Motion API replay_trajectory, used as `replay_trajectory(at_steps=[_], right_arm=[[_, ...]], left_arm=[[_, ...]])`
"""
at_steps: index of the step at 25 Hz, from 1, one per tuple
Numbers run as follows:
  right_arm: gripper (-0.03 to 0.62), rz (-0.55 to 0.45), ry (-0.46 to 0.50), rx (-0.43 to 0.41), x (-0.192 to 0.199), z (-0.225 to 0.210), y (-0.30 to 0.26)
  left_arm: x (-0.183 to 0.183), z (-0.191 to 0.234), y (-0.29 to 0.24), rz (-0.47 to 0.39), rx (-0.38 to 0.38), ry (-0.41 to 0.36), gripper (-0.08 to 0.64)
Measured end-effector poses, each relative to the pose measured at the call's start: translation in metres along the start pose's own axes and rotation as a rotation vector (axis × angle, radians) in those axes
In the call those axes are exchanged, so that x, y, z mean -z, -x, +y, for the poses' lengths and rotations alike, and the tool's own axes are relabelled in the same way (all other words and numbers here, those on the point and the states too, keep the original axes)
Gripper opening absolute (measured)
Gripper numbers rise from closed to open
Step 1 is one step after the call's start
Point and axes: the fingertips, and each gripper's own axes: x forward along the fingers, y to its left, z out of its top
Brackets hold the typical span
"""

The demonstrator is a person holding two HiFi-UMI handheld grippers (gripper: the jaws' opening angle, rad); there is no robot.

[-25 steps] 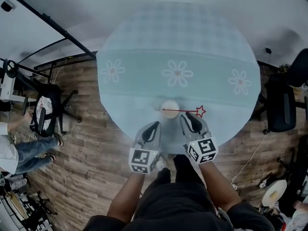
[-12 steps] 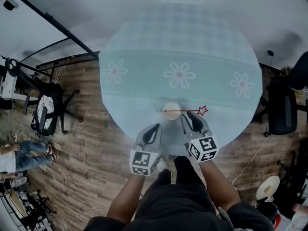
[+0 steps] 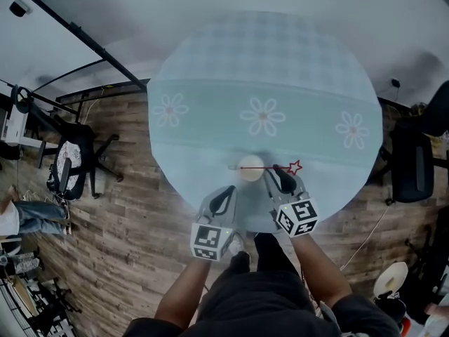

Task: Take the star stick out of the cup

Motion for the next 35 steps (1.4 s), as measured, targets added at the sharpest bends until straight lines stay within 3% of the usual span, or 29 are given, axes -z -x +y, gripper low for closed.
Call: replay_trajectory(at_steps=[3, 6, 10, 19, 27, 35], right_arm=[[0.098, -0.006, -0.006, 0.000, -0.002, 0.000, 0.000], [0.044, -0.002, 0.001, 0.001, 0.000, 0.001, 0.001], [0.021, -0.019, 0.029, -0.005, -0.004, 0.007, 0.003], [0.020, -0.054, 0.129, 0.011, -0.022, 0.030, 0.028], [0.020, -0.118, 0.239, 0.077, -0.047, 0.073, 0.075], [0.020, -0.203, 0.311, 0.157, -0.066, 0.134, 0.139]], left_arm=[[-0.002, -0.001, 0.000, -0.004, -0.003, 0.002, 0.005], [-0.002, -0.006, 0.000, -0.006, 0.001, 0.005, 0.005], [0.002, -0.008, 0.002, -0.005, 0.005, 0.008, 0.005], [-0.009, -0.014, 0.024, -0.036, 0.018, -0.010, 0.005], [-0.019, -0.022, 0.072, -0.066, 0.046, -0.010, 0.005], [-0.033, -0.030, 0.138, -0.171, 0.073, -0.022, 0.005]])
